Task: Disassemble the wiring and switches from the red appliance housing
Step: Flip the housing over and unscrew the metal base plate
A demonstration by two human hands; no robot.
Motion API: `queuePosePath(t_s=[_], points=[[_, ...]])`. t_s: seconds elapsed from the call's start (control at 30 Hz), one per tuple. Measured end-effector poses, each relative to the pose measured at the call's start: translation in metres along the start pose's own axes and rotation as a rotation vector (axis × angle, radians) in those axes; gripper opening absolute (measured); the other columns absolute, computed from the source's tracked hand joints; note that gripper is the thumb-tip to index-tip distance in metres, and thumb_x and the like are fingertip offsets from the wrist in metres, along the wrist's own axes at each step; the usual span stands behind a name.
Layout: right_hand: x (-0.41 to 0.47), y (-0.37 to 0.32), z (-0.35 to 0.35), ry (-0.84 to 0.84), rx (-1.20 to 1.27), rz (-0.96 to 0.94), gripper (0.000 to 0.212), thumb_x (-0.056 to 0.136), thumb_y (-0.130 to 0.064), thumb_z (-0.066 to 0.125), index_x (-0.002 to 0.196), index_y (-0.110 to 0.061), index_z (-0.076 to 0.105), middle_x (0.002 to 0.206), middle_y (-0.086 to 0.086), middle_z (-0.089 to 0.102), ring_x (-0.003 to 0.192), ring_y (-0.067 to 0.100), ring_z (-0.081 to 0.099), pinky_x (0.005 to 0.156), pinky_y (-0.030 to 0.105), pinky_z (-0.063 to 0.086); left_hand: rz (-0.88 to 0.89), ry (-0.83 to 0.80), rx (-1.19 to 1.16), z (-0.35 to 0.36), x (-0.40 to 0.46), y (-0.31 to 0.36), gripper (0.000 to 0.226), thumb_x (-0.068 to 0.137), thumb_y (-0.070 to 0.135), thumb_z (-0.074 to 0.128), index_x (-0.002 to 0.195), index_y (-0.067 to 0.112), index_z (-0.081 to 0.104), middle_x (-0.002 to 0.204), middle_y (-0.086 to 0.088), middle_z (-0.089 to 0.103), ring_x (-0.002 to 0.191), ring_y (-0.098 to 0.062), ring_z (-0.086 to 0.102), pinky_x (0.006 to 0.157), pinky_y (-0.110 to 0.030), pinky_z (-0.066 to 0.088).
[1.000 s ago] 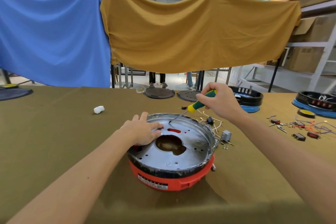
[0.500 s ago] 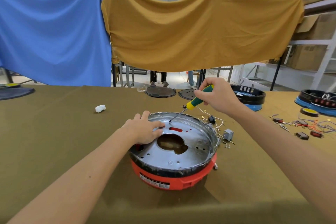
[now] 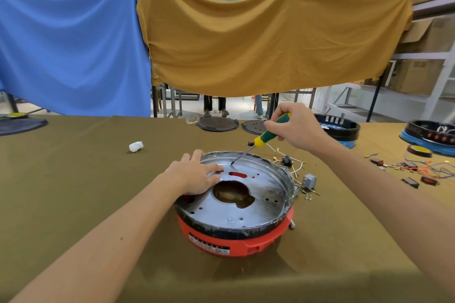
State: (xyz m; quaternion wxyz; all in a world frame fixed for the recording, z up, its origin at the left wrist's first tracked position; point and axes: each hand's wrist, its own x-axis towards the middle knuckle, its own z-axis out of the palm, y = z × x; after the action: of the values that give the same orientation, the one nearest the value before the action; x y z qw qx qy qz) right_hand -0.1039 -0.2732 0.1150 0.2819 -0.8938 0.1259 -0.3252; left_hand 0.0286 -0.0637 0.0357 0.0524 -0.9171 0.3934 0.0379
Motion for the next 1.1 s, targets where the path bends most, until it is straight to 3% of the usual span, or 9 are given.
queuePosePath(t_s=[0.1,0.2,0.27,0.4,0.53,0.7,0.83,0.97,1.1], points=[[0.005,-0.005,-0.003,-0.056,-0.013,-0.008,0.017,0.088,-0.023,0.073,0.083,-0.011,0.062,0.083,0.012,0.068,0.060,0.014,0.065,0.048,0.017,0.050,0.002,0.003,-0.010,0.000,0.001,-0.001,0.048,0.099,0.063,0.024,0.147,0.058,0.020,0.162,-0.005,0.005,0.144,-0.035,0.021,0.106,-0.051,0.036],[0.017,-0.018,-0.007,-0.171,-0.030,-0.013,0.020,0.087,-0.026,0.075,0.088,-0.010,0.062,0.091,0.011,0.068,0.074,0.024,0.070,0.064,0.033,0.061,-0.004,-0.018,-0.029,-0.003,0.001,0.000,0.047,0.099,0.063,0.026,0.146,0.058,0.023,0.160,-0.006,0.008,0.142,-0.035,0.022,0.107,-0.052,0.035],[0.029,-0.028,-0.007,-0.251,-0.070,-0.016,0.022,0.087,-0.025,0.073,0.097,-0.011,0.059,0.090,0.009,0.067,0.071,0.023,0.064,0.063,0.035,0.056,-0.003,-0.044,-0.033,-0.008,0.001,0.000,0.045,0.099,0.061,0.030,0.144,0.056,0.028,0.158,-0.007,0.012,0.142,-0.035,0.023,0.108,-0.053,0.033],[0.049,-0.048,0.000,-0.323,-0.036,-0.042,0.024,0.089,-0.021,0.067,0.104,-0.014,0.049,0.090,0.007,0.063,0.068,0.015,0.064,0.055,0.024,0.053,0.102,0.041,0.086,-0.020,0.003,0.011,0.039,0.102,0.047,0.037,0.138,0.036,0.047,0.161,-0.002,0.010,0.144,-0.030,0.019,0.109,-0.055,0.030],[0.060,-0.057,0.020,-0.227,-0.254,-0.156,0.036,0.094,-0.043,0.064,0.100,-0.010,0.053,0.084,0.004,0.058,0.070,0.022,0.056,0.058,0.033,0.047,0.150,0.084,0.122,-0.006,0.009,0.024,0.040,0.106,0.030,0.029,0.145,0.018,0.034,0.166,0.002,-0.001,0.152,-0.024,0.003,0.112,-0.062,0.024],[0.072,-0.060,0.029,-0.099,-0.572,-0.164,0.041,0.100,-0.048,0.048,0.073,-0.018,0.039,0.069,0.000,0.050,0.060,0.020,0.047,0.051,0.031,0.033,0.131,0.101,0.016,0.006,0.014,0.019,0.043,0.108,0.030,0.023,0.150,0.030,0.030,0.166,0.006,-0.006,0.153,-0.019,-0.008,0.118,-0.060,0.009],[0.087,-0.071,0.022,-0.278,-0.618,-0.116,0.035,0.098,-0.041,0.051,0.076,-0.014,0.045,0.071,0.002,0.050,0.057,0.019,0.043,0.051,0.030,0.031,0.135,0.116,-0.029,0.013,0.019,0.017,0.042,0.107,0.031,0.022,0.147,0.032,0.034,0.166,0.007,-0.006,0.152,-0.019,-0.009,0.119,-0.058,0.005],[0.094,-0.082,0.015,-0.478,-0.478,-0.099,0.030,0.095,-0.034,0.054,0.105,-0.005,0.055,0.088,0.007,0.052,0.069,0.022,0.043,0.057,0.031,0.032,0.142,0.124,-0.075,0.017,0.026,0.010,0.043,0.107,0.035,0.020,0.148,0.035,0.031,0.166,0.010,-0.007,0.152,-0.016,-0.011,0.118,-0.055,0.000],[0.096,-0.077,0.018,-0.375,-0.578,-0.073,0.029,0.095,-0.035,0.052,0.081,-0.010,0.050,0.077,0.004,0.050,0.061,0.021,0.043,0.054,0.029,0.032,0.147,0.105,-0.106,0.019,0.030,0.008,0.041,0.106,0.035,0.021,0.144,0.037,0.034,0.165,0.012,-0.007,0.151,-0.014,-0.013,0.117,-0.052,-0.004]])
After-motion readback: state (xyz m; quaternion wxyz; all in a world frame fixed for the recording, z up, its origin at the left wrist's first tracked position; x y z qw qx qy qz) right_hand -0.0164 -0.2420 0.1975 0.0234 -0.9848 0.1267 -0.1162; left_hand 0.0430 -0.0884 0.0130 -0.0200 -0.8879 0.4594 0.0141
